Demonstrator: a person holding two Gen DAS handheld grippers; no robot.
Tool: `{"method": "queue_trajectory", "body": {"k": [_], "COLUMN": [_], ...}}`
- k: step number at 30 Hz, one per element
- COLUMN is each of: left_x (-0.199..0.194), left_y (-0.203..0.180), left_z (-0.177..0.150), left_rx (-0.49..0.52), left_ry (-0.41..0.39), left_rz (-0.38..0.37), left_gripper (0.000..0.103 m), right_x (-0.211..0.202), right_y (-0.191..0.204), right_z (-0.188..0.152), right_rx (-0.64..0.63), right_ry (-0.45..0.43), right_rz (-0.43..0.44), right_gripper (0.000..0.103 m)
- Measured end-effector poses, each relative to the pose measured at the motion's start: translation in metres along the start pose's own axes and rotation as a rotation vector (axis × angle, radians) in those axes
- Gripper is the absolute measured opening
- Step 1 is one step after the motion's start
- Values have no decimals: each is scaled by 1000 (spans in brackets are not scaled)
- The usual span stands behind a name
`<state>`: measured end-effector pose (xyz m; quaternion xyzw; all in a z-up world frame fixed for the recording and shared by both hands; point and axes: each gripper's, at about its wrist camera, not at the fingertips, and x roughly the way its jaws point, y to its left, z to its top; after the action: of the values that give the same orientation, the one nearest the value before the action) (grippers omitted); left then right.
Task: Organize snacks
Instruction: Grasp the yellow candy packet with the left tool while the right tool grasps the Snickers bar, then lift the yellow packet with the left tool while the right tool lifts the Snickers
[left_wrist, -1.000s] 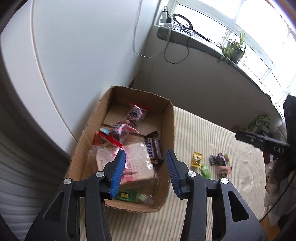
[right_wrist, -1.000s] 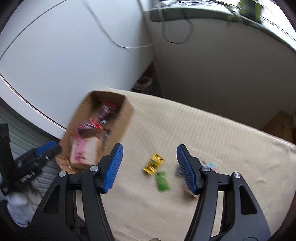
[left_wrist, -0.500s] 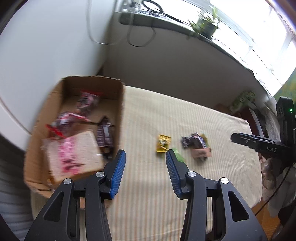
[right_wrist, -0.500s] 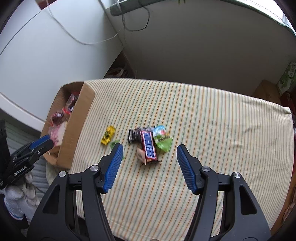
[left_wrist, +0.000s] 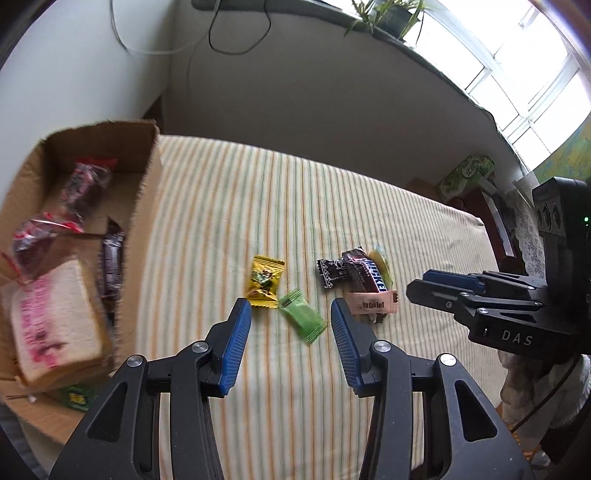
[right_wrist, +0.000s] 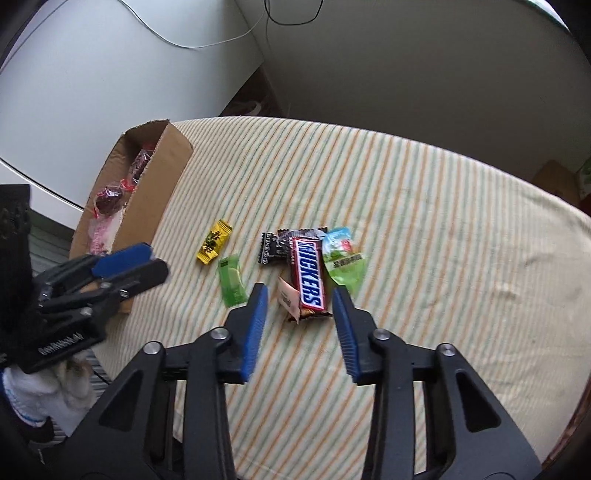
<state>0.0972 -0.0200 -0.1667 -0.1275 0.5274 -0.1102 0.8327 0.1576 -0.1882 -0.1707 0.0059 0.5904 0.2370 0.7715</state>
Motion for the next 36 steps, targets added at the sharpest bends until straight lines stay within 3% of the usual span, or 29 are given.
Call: {"method": "queue_trajectory", "body": {"k": [5,17,23,30,31,36], "left_x": [19,56,60,60,60,57], "left_y": [7,10,9,10,11,12], "left_z": [5,13,16,16,16,15], "left_rx": [-36,-39,-26,-21,-19,-12], "left_ry": [35,98,88,74,72,66], "left_rz": [2,38,51,61,62,65], "left_gripper": [43,40,33,18,17,15], "right_x": [17,43,55,69,71,71], "right_y": [1,2,1,14,14,10], "right_z": [8,18,24,26,26,23], "right_rx": [15,-8,-13,-61,-55,-27], "right_ry": [33,81,108,135,139,130], "right_rz": [37,-3,-23,-50,-54,-45], "right_gripper": [36,36,36,36,31,30]}}
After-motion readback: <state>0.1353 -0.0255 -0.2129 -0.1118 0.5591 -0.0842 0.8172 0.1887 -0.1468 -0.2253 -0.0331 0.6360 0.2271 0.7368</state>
